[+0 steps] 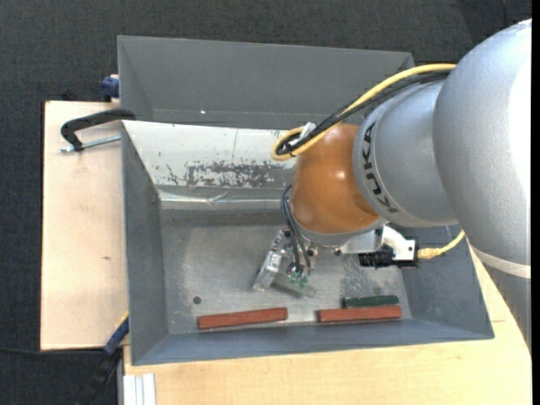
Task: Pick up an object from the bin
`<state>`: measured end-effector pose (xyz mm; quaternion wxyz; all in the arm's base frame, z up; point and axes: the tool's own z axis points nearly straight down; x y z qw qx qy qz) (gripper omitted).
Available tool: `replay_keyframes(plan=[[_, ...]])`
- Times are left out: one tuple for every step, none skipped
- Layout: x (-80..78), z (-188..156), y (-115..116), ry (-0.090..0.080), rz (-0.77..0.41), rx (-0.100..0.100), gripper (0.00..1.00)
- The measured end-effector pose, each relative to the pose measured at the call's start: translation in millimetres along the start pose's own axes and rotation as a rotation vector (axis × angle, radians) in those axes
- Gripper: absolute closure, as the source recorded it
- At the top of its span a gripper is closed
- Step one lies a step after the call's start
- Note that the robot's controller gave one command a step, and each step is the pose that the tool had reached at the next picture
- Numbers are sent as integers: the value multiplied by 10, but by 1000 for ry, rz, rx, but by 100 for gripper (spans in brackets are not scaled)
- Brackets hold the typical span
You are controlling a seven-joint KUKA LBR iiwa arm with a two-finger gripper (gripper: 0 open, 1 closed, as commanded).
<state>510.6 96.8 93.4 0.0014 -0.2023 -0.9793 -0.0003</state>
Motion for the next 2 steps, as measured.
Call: replay_keyframes(plan=[[-2, -175, 2, -2, 0, -1, 100], [-8, -330, 8, -5, -1, -3, 100]])
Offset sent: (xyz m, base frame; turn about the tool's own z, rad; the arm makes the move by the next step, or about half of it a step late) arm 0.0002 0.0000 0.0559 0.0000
